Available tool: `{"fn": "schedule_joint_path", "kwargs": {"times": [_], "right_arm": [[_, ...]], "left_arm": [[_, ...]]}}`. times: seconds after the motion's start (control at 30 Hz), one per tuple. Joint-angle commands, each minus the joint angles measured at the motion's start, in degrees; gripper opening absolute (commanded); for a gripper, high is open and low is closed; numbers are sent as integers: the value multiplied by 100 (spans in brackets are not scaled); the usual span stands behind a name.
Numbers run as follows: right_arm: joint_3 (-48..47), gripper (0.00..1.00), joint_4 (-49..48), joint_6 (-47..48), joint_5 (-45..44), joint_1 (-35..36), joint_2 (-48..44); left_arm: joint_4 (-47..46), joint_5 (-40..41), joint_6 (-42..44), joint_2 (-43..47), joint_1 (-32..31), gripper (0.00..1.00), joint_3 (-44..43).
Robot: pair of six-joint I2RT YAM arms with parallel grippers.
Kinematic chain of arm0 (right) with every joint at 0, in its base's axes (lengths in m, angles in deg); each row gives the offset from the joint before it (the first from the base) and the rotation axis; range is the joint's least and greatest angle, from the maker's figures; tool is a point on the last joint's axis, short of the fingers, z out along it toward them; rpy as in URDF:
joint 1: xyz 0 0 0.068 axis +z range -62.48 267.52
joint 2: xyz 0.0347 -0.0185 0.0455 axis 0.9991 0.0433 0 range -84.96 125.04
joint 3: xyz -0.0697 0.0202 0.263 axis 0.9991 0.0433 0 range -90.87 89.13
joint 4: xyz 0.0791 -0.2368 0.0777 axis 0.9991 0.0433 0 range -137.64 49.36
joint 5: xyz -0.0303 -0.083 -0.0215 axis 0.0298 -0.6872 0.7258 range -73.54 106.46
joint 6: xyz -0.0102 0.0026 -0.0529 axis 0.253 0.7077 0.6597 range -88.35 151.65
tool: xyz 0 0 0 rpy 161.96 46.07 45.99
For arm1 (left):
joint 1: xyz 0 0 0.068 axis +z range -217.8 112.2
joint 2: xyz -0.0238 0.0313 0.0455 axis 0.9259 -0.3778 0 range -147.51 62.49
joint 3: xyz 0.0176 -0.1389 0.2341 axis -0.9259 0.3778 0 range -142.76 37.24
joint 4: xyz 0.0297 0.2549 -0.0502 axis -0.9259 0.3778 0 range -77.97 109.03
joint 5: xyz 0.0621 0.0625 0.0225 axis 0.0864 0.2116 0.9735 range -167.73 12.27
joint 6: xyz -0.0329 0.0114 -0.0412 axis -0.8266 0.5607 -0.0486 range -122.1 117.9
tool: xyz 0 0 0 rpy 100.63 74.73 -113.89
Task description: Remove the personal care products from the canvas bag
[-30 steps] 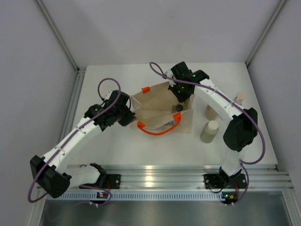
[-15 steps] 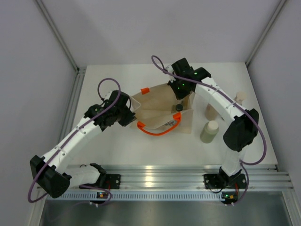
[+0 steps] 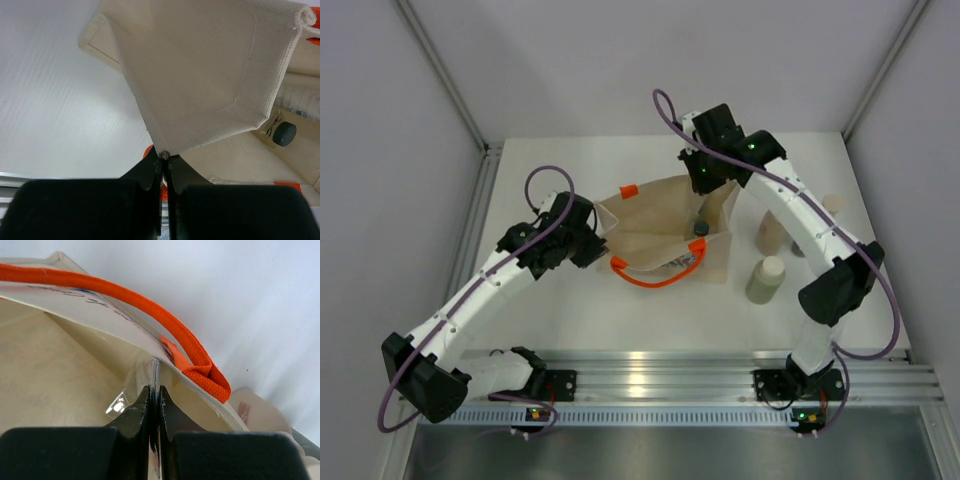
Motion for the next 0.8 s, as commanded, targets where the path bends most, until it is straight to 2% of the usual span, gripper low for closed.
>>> {"fn": "schedule_joint_path", "kwargs": {"times": [0.0,0.27,0.77], "right_arm": [[-834,0,115,-169,-209,133,-452],[-1460,0,705,-415,-297,203,-566],[-1829,0,749,-485,-631,168,-1059]], "left_arm": [[-117,114,-36,126,-19,0,-161],[-117,176,-10,56,-10,0,-205],[-126,9,8,-59,-19,0,-56]]}}
